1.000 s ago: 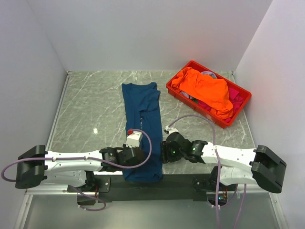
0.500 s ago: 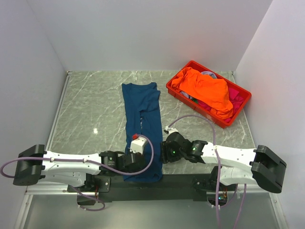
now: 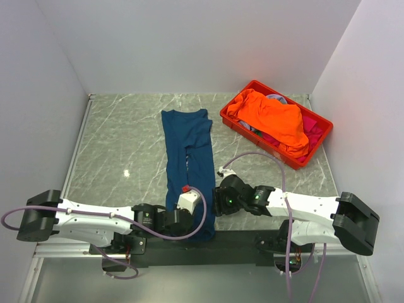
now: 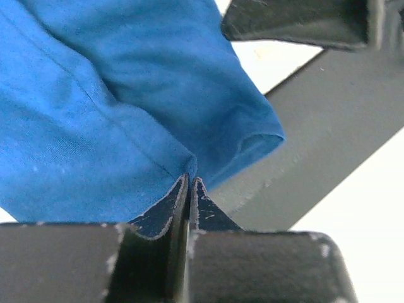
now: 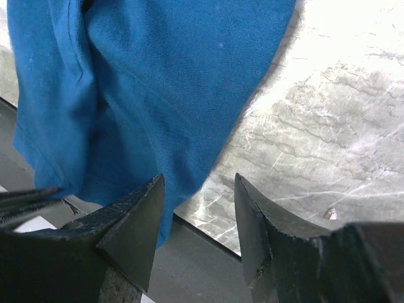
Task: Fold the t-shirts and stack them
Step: Fold the tshirt
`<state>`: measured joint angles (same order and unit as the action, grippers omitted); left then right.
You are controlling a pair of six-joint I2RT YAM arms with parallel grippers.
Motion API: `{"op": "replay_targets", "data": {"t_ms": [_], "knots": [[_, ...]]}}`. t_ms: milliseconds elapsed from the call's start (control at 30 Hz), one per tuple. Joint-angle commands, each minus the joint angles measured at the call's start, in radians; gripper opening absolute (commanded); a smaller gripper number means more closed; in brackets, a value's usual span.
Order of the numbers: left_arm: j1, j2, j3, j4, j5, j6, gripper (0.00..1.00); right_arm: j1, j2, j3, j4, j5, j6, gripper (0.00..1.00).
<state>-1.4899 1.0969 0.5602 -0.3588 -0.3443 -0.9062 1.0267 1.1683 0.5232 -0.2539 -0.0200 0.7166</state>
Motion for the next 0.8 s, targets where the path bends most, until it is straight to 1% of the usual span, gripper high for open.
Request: {"op": "replay_targets", "data": {"t_ms": [0, 33, 133, 167, 233, 267, 300, 333, 367, 433, 467, 500, 533, 567, 600, 633, 667, 767], "knots": [[-0.012, -0.003, 0.018, 0.04, 0.06, 0.012, 0.09, 0.001, -0.002, 0.021, 0.024, 0.003, 0.001, 0.56], [-0.015, 0.0, 0.02, 0.043, 0.07, 0.015, 0.11, 0.003, 0.001, 0.023, 0.024, 0.003, 0.001, 0.56], [-0.03, 0.009, 0.024, 0.043, 0.088, 0.013, 0.2, 0.007, 0.002, 0.023, 0.022, 0.006, 0.004, 0.56], [-0.035, 0.012, 0.026, 0.04, 0.09, 0.013, 0.32, 0.007, 0.001, 0.023, 0.022, 0.006, 0.006, 0.56], [-0.047, 0.011, 0.032, 0.031, 0.071, 0.0, 0.49, 0.012, -0.004, 0.024, 0.019, 0.005, 0.009, 0.56], [-0.052, 0.008, 0.036, 0.021, 0.058, -0.006, 0.62, 0.015, -0.005, 0.026, 0.015, 0.008, 0.012, 0.56], [-0.056, -0.006, 0.04, -0.001, 0.042, -0.023, 0.68, 0.022, -0.009, 0.029, 0.007, 0.008, 0.012, 0.56], [-0.062, -0.015, 0.049, -0.014, -0.002, -0.036, 0.73, 0.029, -0.015, 0.032, 0.001, 0.012, 0.02, 0.56], [-0.064, -0.029, 0.052, -0.028, -0.024, -0.048, 0.81, 0.033, -0.019, 0.034, -0.007, 0.017, 0.023, 0.56], [-0.064, -0.071, 0.064, -0.101, -0.085, -0.118, 0.88, 0.058, -0.032, 0.038, -0.031, 0.017, 0.04, 0.56], [-0.064, -0.081, 0.067, -0.144, -0.163, -0.153, 0.92, 0.07, -0.038, 0.041, -0.038, 0.037, 0.047, 0.56], [-0.066, -0.092, 0.072, -0.196, -0.206, -0.263, 0.94, 0.081, -0.039, 0.044, -0.054, 0.046, 0.056, 0.56], [-0.058, -0.091, 0.084, -0.327, -0.243, -0.328, 0.97, 0.107, -0.044, 0.049, -0.062, 0.051, 0.076, 0.56], [-0.05, -0.085, 0.089, -0.385, -0.281, -0.386, 0.98, 0.127, -0.044, 0.05, -0.067, 0.055, 0.089, 0.55], [-0.041, -0.063, 0.089, -0.437, -0.286, -0.49, 0.98, 0.144, -0.044, 0.054, -0.076, 0.064, 0.101, 0.56], [-0.029, -0.052, 0.084, -0.51, -0.283, -0.531, 0.99, 0.162, -0.035, 0.057, -0.079, 0.068, 0.127, 0.56], [-0.024, -0.04, 0.076, -0.525, -0.276, -0.557, 0.99, 0.202, -0.03, 0.061, -0.079, 0.071, 0.141, 0.56], [-0.023, -0.002, 0.049, -0.531, -0.236, -0.62, 0.99, 0.258, 0.01, 0.075, -0.076, 0.083, 0.185, 0.56]]}}
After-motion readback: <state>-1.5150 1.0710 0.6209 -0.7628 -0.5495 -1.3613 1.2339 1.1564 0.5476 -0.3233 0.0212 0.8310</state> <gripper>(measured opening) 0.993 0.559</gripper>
